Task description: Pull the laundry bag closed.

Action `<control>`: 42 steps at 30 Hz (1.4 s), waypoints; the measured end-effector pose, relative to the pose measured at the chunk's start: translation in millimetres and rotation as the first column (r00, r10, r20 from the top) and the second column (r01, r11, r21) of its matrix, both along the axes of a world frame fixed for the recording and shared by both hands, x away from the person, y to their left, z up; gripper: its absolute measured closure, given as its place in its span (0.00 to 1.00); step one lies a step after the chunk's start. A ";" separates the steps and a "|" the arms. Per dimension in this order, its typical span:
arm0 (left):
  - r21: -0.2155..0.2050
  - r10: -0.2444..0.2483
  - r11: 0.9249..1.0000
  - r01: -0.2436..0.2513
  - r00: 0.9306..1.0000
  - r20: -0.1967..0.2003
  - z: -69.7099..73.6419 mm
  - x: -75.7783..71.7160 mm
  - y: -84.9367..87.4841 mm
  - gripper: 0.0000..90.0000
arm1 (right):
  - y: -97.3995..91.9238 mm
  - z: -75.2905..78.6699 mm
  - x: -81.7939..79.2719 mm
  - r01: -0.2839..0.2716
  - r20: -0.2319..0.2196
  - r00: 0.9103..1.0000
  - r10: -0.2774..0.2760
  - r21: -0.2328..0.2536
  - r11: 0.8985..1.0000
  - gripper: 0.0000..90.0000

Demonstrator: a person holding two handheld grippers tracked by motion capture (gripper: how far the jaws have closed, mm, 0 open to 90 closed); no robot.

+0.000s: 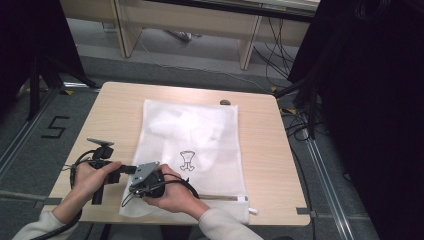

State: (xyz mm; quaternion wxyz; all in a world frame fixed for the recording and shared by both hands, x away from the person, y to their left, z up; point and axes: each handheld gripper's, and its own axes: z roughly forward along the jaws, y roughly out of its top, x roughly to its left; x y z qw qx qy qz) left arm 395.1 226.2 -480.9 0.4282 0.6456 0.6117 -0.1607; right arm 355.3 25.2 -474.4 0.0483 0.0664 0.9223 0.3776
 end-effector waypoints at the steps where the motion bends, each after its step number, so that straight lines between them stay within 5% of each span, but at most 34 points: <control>1: -0.002 -0.009 1.000 0.009 1.000 0.004 0.5 0.8 1.5 0.97 | -0.2 -0.3 1.3 -0.013 0.024 1.000 0.013 -0.003 1.000 0.92; 6: -0.038 -0.001 0.999 0.000 1.000 -0.023 3.4 1.0 4.0 0.97 | -1.3 -1.9 -0.4 -0.015 0.040 0.999 0.016 -0.021 1.000 0.92; 20: -0.030 -0.016 0.999 0.015 0.999 -0.029 2.1 1.7 4.9 0.96 | -8.5 -5.1 -3.5 -0.002 0.037 0.999 0.003 -0.029 1.000 0.92; 25: -0.036 -0.019 0.999 0.017 0.999 -0.033 1.9 1.7 5.1 0.96 | -10.9 -8.7 -4.8 0.012 0.008 1.000 -0.012 -0.033 0.999 0.92; 27: -0.040 -0.018 0.999 0.017 0.999 -0.034 1.6 1.7 5.6 0.96 | -12.0 -12.3 -4.0 0.031 -0.049 0.998 -0.032 -0.022 0.999 0.92; 42: -0.041 -0.037 0.999 0.036 0.999 -0.040 1.1 1.4 3.6 0.96 | -13.7 -17.5 -2.1 0.027 -0.054 0.998 -0.030 -0.047 0.999 0.92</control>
